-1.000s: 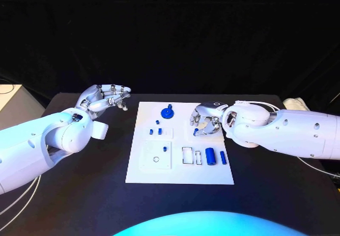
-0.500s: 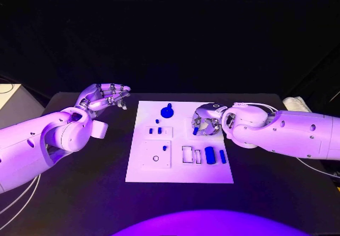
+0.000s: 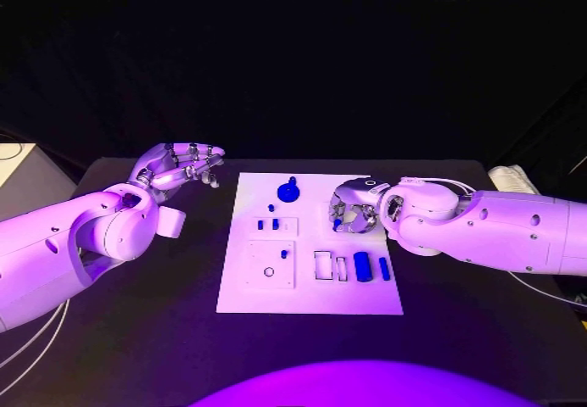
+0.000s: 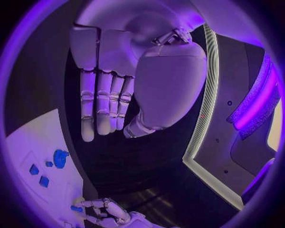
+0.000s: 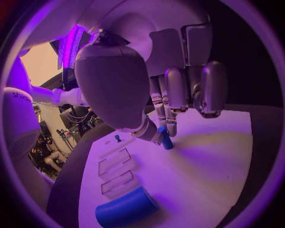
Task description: Assemble the parts on the task board
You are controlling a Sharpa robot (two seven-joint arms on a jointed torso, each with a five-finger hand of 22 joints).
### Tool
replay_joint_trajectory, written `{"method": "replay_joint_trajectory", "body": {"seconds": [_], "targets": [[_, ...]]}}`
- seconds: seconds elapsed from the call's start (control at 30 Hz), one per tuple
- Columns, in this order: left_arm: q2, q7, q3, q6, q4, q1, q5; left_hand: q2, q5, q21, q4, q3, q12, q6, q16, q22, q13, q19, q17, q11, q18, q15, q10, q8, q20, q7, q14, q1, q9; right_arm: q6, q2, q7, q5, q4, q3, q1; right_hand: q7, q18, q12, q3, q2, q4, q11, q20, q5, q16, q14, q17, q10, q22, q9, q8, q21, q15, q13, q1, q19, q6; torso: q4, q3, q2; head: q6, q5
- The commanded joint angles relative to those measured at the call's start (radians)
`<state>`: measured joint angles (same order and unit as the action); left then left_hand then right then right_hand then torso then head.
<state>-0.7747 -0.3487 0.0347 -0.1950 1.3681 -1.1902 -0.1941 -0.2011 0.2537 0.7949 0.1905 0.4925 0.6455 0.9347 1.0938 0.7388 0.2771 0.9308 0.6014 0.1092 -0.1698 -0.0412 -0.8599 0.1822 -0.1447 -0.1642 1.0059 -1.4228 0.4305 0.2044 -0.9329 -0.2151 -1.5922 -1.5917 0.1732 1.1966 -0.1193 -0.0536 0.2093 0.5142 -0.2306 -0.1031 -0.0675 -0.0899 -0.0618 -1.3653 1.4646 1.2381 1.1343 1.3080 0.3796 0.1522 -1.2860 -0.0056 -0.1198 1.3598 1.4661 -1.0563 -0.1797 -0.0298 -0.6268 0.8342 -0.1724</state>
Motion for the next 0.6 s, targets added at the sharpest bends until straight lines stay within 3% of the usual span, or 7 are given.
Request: {"method": "replay_joint_trajectory", "body": {"seconds": [0.03,0.27,0.43,0.6], "targets": [[0.001,-0.009,-0.001,0.010,0.003,0.000,0.004,0.010,0.001,-0.002,-0.001,-0.006,-0.004,-0.004,-0.005,-0.001,-0.001,0.006,-0.001,0.000,-0.013,-0.004,-0.003,-0.003,0.002,-0.002,-0.006,0.001,-0.001,0.017,0.002,0.007,-0.003,-0.003,0.000,-0.001,0.002,0.005,-0.004,0.008,0.000,0.000,0.002,0.007,0.001,0.004,0.040,-0.001,0.009,0.193,0.001,0.006,-0.004,-0.008,0.001,-0.006,0.052,-0.008,-0.0007,-0.0003,0.000,0.003,-0.002],[0.001,-0.008,-0.001,0.010,0.003,-0.001,0.004,0.010,0.001,-0.002,-0.001,-0.006,-0.004,-0.004,-0.005,-0.001,-0.001,0.006,-0.001,0.000,-0.013,-0.004,-0.003,-0.003,0.002,-0.002,-0.006,0.001,-0.001,0.018,0.008,-0.005,-0.008,0.002,0.000,-0.002,0.002,0.006,-0.008,0.017,0.002,0.000,0.002,0.007,-0.001,0.003,0.040,0.000,0.012,0.193,0.001,0.006,-0.005,-0.009,0.004,-0.008,0.052,-0.010,-0.0005,-0.0003,0.000,0.003,-0.001],[0.000,-0.007,-0.001,0.010,0.004,-0.001,0.004,0.010,0.001,-0.002,-0.001,-0.006,-0.004,-0.004,-0.005,-0.001,-0.001,0.006,-0.001,0.000,-0.013,-0.004,-0.003,-0.003,0.002,-0.002,-0.006,0.001,-0.001,0.048,0.010,-0.014,-0.017,-0.001,0.000,-0.004,0.009,0.012,-0.006,0.087,0.032,0.033,0.017,0.017,0.006,-0.004,0.043,0.008,0.072,0.204,0.015,0.025,-0.041,-0.022,0.002,0.020,0.060,-0.046,-0.0006,-0.0007,0.000,0.004,-0.001],[0.000,-0.007,-0.001,0.010,0.004,-0.001,0.004,0.011,0.001,-0.002,-0.001,-0.006,-0.004,-0.003,-0.005,-0.002,-0.002,0.007,0.000,-0.001,-0.013,-0.004,-0.004,-0.003,0.002,-0.002,-0.006,-0.001,-0.001,0.094,0.007,-0.018,-0.023,-0.013,0.000,-0.005,0.014,0.016,-0.004,0.110,0.050,0.057,0.028,0.025,0.005,-0.008,0.045,0.011,0.113,0.212,0.029,0.043,-0.070,-0.031,-0.005,0.022,0.066,-0.070,-0.0002,-0.0008,0.001,0.003,0.000]]}}
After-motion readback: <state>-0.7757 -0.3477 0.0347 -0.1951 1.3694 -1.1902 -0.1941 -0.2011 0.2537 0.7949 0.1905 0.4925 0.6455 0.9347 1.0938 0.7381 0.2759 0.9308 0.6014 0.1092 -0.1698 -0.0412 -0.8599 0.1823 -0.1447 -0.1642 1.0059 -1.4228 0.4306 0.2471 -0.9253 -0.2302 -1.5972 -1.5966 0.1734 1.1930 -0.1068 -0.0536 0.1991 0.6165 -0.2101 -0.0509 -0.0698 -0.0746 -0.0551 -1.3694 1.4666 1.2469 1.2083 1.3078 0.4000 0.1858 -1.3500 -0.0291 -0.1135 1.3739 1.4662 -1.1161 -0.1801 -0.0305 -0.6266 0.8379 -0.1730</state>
